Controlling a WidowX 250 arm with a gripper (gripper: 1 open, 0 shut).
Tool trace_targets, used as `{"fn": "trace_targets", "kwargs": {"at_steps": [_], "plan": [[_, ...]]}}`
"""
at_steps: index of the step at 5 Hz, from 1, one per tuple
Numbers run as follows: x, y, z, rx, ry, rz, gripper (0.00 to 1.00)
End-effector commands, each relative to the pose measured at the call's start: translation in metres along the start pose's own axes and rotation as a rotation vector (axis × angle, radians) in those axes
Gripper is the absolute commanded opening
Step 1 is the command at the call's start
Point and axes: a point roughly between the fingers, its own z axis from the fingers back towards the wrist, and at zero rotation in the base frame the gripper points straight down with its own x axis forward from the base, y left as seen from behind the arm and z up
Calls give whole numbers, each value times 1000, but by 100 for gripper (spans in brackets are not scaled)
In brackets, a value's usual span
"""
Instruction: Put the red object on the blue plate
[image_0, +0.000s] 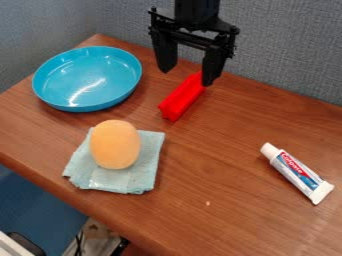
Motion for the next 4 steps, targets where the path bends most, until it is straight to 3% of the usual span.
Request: {"fn": "trace_targets", "kwargs": {"at_steps": [1,4], "plan": [[1,2,-8,0,20,3,100],[44,34,-41,39,30,27,100]]}}
